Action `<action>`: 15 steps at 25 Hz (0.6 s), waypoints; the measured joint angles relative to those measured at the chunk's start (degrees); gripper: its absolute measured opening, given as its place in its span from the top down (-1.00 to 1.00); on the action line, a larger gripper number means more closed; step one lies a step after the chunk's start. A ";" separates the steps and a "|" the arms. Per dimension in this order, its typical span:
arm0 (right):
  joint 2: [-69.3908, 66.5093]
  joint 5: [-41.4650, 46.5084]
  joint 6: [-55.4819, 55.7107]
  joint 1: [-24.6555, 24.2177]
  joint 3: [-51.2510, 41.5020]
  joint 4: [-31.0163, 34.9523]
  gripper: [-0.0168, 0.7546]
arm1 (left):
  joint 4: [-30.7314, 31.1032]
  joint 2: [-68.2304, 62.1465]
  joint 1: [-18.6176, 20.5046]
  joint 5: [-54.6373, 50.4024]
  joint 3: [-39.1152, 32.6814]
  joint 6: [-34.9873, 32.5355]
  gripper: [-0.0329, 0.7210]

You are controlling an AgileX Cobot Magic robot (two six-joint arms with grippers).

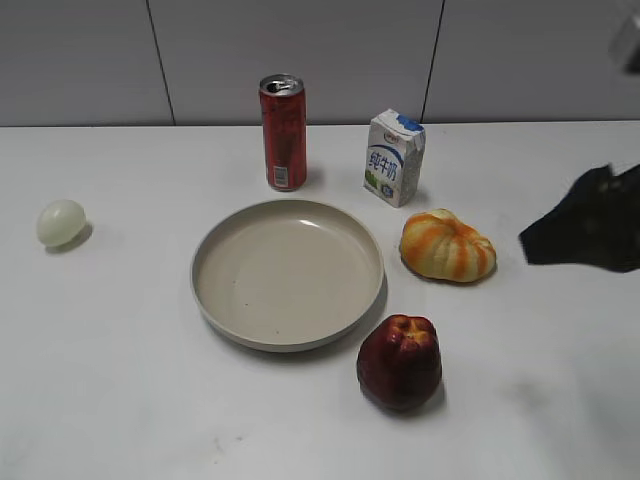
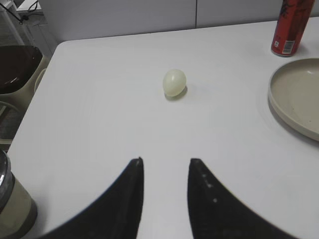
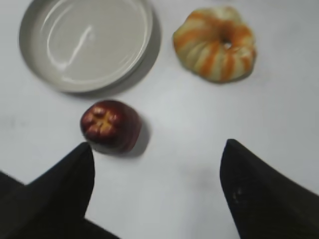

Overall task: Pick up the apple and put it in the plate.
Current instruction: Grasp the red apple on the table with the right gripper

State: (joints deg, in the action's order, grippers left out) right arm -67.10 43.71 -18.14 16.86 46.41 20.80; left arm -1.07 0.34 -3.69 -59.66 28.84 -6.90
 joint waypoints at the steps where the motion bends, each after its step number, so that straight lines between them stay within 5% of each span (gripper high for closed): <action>1: -3.22 1.00 0.76 2.30 1.28 -1.07 -0.64 | 0.00 0.00 0.00 0.00 0.00 0.00 0.28; 7: -17.32 5.03 8.04 12.23 8.80 -7.10 -0.63 | 0.00 0.00 0.00 0.00 0.00 0.00 0.28; 15: -27.22 5.85 11.25 16.31 13.52 -8.11 -0.63 | 0.00 0.00 0.00 0.00 0.00 0.00 0.28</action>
State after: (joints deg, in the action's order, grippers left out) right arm -94.32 49.56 -6.89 33.17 59.92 12.70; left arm -1.07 0.34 -3.69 -59.66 28.84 -6.90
